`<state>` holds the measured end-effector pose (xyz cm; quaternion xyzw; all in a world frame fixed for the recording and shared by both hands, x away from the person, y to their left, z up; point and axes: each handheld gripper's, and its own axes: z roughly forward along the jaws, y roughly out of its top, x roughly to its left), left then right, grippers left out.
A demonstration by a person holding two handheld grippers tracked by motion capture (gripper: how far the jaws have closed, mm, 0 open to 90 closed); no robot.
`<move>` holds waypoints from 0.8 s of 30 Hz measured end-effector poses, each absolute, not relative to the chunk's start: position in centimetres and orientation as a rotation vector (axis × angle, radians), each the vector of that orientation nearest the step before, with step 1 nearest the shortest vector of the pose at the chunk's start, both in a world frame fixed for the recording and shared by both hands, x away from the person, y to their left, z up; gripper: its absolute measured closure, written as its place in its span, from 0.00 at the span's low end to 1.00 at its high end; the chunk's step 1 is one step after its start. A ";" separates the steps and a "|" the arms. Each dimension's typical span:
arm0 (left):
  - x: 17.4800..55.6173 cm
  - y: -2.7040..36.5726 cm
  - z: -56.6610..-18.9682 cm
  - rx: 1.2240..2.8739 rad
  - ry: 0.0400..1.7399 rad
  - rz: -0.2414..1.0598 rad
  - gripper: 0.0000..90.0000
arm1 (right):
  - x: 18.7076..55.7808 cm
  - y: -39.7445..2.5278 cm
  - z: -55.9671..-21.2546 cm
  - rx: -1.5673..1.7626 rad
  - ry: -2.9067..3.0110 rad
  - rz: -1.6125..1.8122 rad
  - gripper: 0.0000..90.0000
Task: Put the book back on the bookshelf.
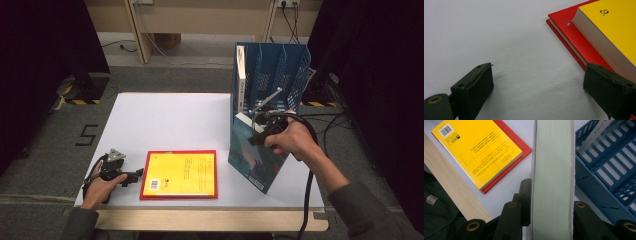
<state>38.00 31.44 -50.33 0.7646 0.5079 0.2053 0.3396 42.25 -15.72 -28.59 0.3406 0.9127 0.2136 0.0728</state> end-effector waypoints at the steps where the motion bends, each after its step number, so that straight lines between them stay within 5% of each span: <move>1: 38.0 31.4 -50.3 1.991 1.321 0.534 0.09 | 42.2 -15.8 -28.5 1.022 2.740 0.647 0.82; 24: 38.0 31.4 -50.3 1.991 1.322 0.534 0.09 | 39.6 -22.8 -26.9 1.177 2.593 0.800 0.81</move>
